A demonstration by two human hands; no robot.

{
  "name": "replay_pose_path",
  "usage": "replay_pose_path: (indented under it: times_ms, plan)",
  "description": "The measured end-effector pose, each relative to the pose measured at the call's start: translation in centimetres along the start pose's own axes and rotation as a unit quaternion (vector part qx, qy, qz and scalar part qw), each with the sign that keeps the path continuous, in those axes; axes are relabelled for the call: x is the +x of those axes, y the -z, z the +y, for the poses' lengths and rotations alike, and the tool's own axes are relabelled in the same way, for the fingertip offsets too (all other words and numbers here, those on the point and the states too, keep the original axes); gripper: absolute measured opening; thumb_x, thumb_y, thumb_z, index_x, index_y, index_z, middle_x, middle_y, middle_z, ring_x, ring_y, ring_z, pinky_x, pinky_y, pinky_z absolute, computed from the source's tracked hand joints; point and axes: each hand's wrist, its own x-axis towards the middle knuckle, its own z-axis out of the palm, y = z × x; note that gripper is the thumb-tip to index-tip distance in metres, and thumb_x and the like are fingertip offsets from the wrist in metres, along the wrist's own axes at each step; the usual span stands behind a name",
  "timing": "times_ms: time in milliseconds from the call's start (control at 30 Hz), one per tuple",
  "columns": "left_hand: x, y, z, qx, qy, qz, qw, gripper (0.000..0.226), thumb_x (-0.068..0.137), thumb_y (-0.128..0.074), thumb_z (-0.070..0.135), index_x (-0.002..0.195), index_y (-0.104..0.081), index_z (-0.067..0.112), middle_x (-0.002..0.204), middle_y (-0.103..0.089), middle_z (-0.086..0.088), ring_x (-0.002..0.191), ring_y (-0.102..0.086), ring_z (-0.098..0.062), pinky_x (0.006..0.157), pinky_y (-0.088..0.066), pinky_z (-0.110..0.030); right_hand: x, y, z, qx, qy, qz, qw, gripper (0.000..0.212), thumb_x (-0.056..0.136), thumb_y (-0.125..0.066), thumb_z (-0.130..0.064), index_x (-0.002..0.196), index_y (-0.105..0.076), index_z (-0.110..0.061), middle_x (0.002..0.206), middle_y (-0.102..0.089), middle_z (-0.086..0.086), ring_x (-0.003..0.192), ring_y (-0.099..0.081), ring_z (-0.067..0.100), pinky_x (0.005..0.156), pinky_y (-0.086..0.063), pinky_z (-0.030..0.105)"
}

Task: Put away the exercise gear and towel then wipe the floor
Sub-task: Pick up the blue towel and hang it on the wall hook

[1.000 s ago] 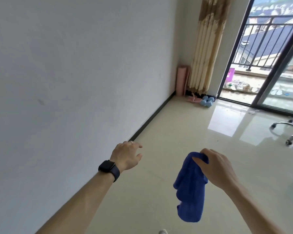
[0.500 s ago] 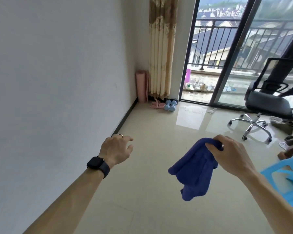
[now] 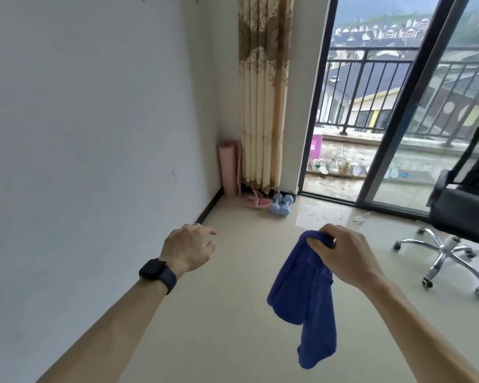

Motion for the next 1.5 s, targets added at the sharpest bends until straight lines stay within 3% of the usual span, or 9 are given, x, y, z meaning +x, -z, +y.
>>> replay_pose_path:
  times_ms: [267,767,1000,1100,1233,1367,1500]
  plan:
    - [17.2,0.4,2.7,-0.019,0.015,0.019,1.000,0.035,0.097,-0.046,0.041,0.129,-0.059,0.033,0.127,-0.062,0.006,0.119,-0.054,-0.018,0.094,-0.043,-0.035,19.4,0.4,4.2,-0.007,0.029,-0.003,1.000,0.014,0.091,-0.063,-0.032,0.080,-0.065,-0.024,0.073,-0.064,-0.011,0.070,-0.056,0.006,0.058,-0.038,0.021]
    - [54.5,2.6,-0.5,-0.036,0.037,0.066,0.996,0.034,0.097,-0.049,0.038,0.128,-0.060,0.032,0.122,-0.064,0.004,0.115,-0.056,-0.022,0.092,-0.045,-0.035,59.1,-2.6,4.7,-0.001,0.087,-0.029,0.996,0.020,0.091,-0.063,-0.032,0.074,-0.063,-0.020,0.068,-0.061,-0.009,0.067,-0.055,0.008,0.056,-0.037,0.022]
    - [68.5,1.4,-1.4,-0.018,0.069,0.073,0.995,0.034,0.097,-0.047,0.038,0.128,-0.060,0.031,0.121,-0.065,0.002,0.115,-0.056,-0.022,0.090,-0.045,-0.034,75.7,-6.7,6.4,0.020,0.134,-0.088,0.987,0.017,0.090,-0.063,-0.032,0.074,-0.063,-0.028,0.066,-0.059,-0.014,0.065,-0.053,0.001,0.055,-0.032,0.016]
    - [73.3,1.1,-2.2,-0.020,0.118,0.080,0.990,0.035,0.097,-0.047,0.038,0.128,-0.060,0.031,0.124,-0.064,0.005,0.117,-0.056,-0.019,0.092,-0.046,-0.033,82.9,-8.8,6.4,0.036,0.164,-0.125,0.978,0.026,0.088,-0.064,-0.033,0.065,-0.053,-0.032,0.061,-0.056,-0.012,0.065,-0.053,0.005,0.056,-0.034,0.019]
    - [77.6,1.9,-3.2,-0.026,0.185,0.097,0.978,0.034,0.098,-0.047,0.037,0.128,-0.061,0.032,0.126,-0.064,0.007,0.117,-0.056,-0.015,0.093,-0.046,-0.031,91.9,-10.3,4.3,0.046,0.206,-0.180,0.961,0.014,0.088,-0.064,-0.036,0.076,-0.063,-0.029,0.068,-0.062,-0.012,0.074,-0.058,0.014,0.062,-0.042,0.025]
    - [79.7,3.2,-4.6,-0.029,0.237,0.116,0.964,0.034,0.098,-0.049,0.040,0.130,-0.059,0.033,0.127,-0.064,0.009,0.118,-0.056,-0.012,0.094,-0.047,-0.030,98.6,-12.5,0.6,0.058,0.251,-0.219,0.941,0.015,0.088,-0.064,-0.037,0.076,-0.063,-0.028,0.067,-0.060,-0.012,0.072,-0.056,0.010,0.058,-0.037,0.020]
    - [82.8,4.5,-6.3,-0.074,0.257,0.171,0.948,0.034,0.097,-0.051,0.040,0.129,-0.058,0.037,0.130,-0.059,0.017,0.121,-0.051,-0.005,0.092,-0.042,-0.020,104.3,-16.2,-4.2,0.097,0.252,-0.284,0.920,0.019,0.085,-0.069,-0.040,0.073,-0.065,-0.025,0.061,-0.063,-0.008,0.065,-0.060,0.014,0.057,-0.043,0.025]
